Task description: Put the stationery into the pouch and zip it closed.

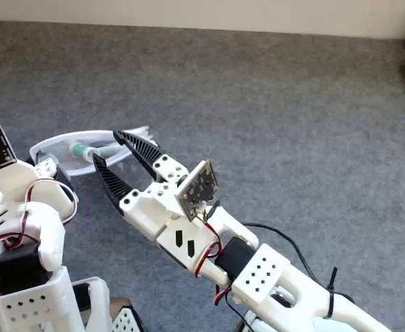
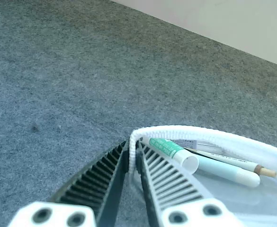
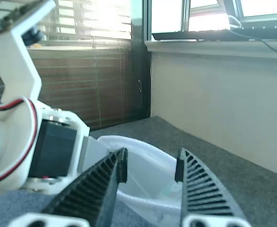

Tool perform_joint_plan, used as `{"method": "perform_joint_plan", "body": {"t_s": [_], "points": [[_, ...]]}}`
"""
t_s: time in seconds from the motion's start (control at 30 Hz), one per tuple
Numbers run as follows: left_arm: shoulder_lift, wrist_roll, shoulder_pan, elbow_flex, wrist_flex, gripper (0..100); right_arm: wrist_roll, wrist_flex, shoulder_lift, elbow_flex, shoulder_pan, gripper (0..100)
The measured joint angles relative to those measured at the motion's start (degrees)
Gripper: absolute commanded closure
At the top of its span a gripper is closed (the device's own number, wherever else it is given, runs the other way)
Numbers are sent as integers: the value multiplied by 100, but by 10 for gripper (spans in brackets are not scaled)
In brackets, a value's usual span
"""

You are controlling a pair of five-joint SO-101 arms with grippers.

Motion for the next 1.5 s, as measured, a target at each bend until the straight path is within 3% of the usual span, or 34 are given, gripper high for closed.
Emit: {"method": "perform_joint_plan", "body": {"t_s": [0.4, 0.7, 1.17, 1.5], "points": [[0, 0, 9, 0, 0, 989, 0, 2066, -202, -440, 105, 843], [0, 0, 18, 0, 0, 989, 0, 2092, -299, -281, 158, 843], [0, 0, 9, 9, 0, 989, -9, 2488, -2031, 88, 290, 843], [0, 0, 9, 9, 0, 989, -9, 2189, -2057, 1073, 914, 841]]}}
